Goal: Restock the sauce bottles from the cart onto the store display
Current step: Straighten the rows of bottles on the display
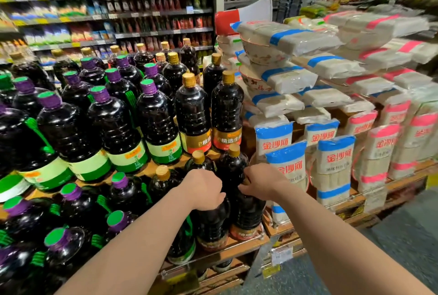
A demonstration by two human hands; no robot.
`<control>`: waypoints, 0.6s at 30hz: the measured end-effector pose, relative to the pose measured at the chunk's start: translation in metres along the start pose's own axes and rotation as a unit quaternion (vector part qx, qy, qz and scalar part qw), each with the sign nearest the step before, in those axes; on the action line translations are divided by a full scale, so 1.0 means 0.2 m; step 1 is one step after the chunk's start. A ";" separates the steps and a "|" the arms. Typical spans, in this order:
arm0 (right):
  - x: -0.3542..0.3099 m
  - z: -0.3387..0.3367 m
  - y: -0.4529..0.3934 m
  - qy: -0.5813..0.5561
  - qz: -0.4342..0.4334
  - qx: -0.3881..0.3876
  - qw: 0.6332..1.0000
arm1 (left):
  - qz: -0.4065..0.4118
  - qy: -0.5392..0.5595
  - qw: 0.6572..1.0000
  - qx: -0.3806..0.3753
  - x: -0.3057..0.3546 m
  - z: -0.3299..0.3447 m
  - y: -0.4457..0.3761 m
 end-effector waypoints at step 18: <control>-0.02 -0.17 -0.26 -0.018 0.037 0.020 0.999 | -0.263 0.157 0.930 0.204 -0.41 -0.11 0.05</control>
Point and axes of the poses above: each hand's wrist, its own y-axis away from the middle knuckle, its own z-axis out of the palm, x = y × z, the point moved 6 cm from there along -y, towards the middle knuckle, and after that the axes turned 15 degrees about z, right-handed, at the moved point
